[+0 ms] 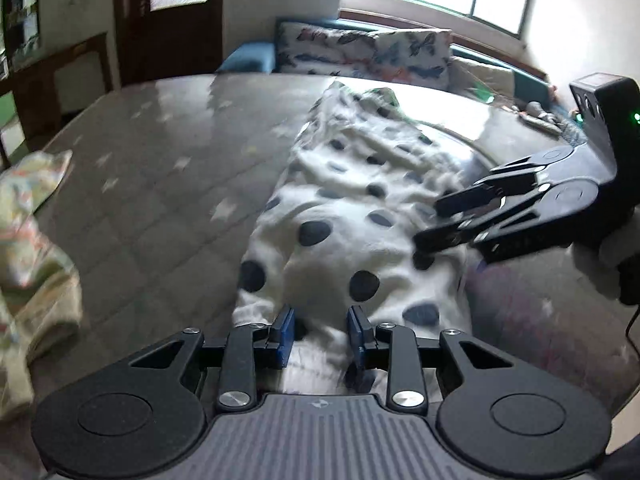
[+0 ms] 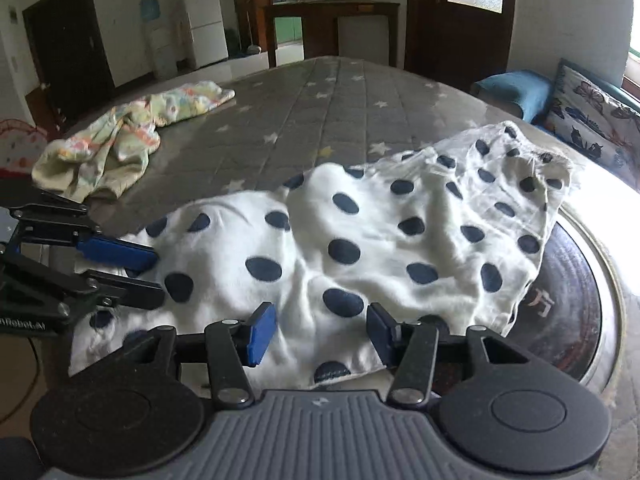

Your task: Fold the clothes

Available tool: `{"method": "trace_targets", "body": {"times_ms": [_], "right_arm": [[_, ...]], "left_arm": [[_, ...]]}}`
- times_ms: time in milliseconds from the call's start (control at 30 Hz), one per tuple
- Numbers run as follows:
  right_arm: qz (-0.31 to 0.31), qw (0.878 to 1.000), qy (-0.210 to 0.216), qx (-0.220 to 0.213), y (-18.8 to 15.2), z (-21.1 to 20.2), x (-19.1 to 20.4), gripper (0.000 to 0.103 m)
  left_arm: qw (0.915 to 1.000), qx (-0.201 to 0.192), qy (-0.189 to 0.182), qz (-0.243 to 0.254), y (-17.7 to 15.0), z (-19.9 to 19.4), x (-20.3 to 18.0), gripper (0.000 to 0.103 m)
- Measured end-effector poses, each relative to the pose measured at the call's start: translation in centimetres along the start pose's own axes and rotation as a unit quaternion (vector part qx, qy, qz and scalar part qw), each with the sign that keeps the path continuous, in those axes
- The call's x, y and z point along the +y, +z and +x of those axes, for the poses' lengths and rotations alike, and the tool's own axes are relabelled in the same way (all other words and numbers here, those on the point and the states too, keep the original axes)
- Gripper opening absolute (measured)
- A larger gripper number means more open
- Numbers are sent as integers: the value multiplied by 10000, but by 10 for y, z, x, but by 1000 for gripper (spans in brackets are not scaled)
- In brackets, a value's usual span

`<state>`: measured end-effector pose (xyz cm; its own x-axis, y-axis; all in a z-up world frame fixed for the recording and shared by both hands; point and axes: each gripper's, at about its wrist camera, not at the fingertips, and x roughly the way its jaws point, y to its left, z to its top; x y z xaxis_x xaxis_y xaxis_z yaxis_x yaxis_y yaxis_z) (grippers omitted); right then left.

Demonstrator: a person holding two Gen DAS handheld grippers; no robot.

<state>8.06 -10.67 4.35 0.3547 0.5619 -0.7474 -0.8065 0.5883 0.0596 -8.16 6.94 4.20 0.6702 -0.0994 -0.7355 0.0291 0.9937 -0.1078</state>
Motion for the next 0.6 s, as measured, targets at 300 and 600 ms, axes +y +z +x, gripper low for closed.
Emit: {"method": "trace_targets", "body": {"times_ms": [300,600], "right_arm": [[149,9998,18,-94,5,-5,-5,53],[31,9989,441,-172,23,16,20,53]], "left_arm": [[9983,-491,-234,196,12,-25,-14,33],[9998,-89,-152,127,6,0,-7,34]]}}
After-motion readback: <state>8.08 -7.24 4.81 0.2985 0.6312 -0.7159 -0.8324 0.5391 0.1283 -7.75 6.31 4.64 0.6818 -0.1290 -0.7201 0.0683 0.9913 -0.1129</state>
